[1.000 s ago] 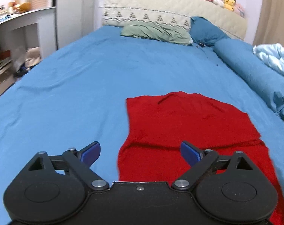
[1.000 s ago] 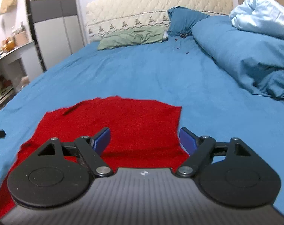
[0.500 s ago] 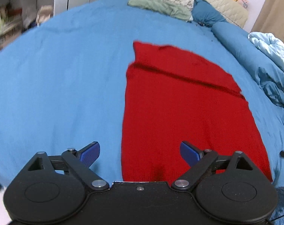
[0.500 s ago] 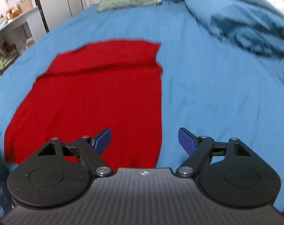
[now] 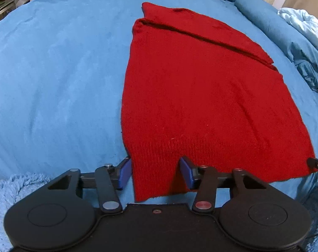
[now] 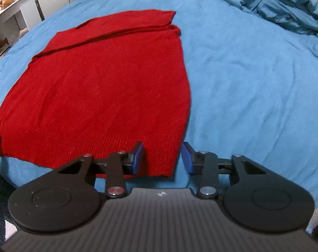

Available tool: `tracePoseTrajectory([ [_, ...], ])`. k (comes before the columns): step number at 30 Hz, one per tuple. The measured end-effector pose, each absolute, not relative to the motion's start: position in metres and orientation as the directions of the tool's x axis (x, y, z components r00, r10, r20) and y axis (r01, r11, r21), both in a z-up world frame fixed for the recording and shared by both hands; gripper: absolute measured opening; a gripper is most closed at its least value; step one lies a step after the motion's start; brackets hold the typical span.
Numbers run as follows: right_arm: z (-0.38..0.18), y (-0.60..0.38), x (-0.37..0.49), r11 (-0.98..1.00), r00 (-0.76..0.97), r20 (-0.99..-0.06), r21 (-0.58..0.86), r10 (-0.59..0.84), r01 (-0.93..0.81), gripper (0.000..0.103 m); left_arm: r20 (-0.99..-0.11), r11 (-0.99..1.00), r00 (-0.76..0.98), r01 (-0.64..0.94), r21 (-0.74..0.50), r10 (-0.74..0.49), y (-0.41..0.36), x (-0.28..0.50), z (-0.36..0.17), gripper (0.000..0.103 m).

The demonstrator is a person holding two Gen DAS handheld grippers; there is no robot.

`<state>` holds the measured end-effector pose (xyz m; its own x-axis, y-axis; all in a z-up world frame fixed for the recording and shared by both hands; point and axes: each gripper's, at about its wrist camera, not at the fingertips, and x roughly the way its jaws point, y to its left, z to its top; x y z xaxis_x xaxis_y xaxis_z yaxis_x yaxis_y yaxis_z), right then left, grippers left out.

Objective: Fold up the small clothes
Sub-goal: 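Grasp the hem with both grippers and lift it toward the collar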

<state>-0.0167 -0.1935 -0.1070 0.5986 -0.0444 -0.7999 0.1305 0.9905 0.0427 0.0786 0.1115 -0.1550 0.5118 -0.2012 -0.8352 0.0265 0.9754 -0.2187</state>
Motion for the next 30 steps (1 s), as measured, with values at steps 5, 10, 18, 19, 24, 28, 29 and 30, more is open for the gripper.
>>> tracePoseTrajectory([
  [5, -0.115, -0.192, -0.016, 0.99, 0.579, -0.814, 0.034, -0.053, 0.137, 0.054, -0.842, 0.977, 0.503, 0.02, -0.213, -0.194, 0.112, 0.078, -0.158, 0.051],
  [10, -0.116, -0.197, -0.018, 0.987, 0.578, -0.816, 0.086, -0.01, 0.138, 0.034, -0.851, 0.977, 0.488, 0.014, -0.212, -0.192, 0.111, 0.08, -0.16, 0.039],
  [18, -0.1, -0.208, -0.022, 0.972, 0.615, -0.788, 0.172, 0.036, 0.163, 0.023, -0.81, 0.955, 0.533, -0.008, -0.295, -0.245, 0.123, 0.075, -0.135, 0.006],
  [19, -0.094, -0.211, -0.022, 0.966, 0.628, -0.777, 0.196, 0.049, 0.167, 0.023, -0.795, 0.952, 0.553, -0.007, -0.305, -0.25, 0.124, 0.075, -0.127, 0.006],
  [24, -0.044, -0.23, -0.012, 0.919, 0.72, -0.679, 0.361, 0.141, 0.16, 0.022, -0.669, 0.924, 0.69, -0.002, -0.383, -0.276, 0.13, 0.094, -0.065, 0.005],
  [28, 0.006, -0.239, 0.032, 0.904, 0.789, -0.591, 0.41, 0.166, 0.117, 0.022, -0.543, 0.904, 0.795, 0.014, -0.427, -0.269, 0.134, 0.148, -0.015, 0.005],
  [29, 0.019, -0.241, 0.05, 0.905, 0.804, -0.57, 0.414, 0.169, 0.102, 0.022, -0.522, 0.907, 0.815, 0.013, -0.42, -0.253, 0.133, 0.167, -0.004, 0.005],
  [30, 0.032, -0.243, 0.072, 0.908, 0.82, -0.547, 0.409, 0.168, 0.087, 0.022, -0.502, 0.913, 0.833, 0.009, -0.408, -0.233, 0.131, 0.188, 0.006, 0.005],
])
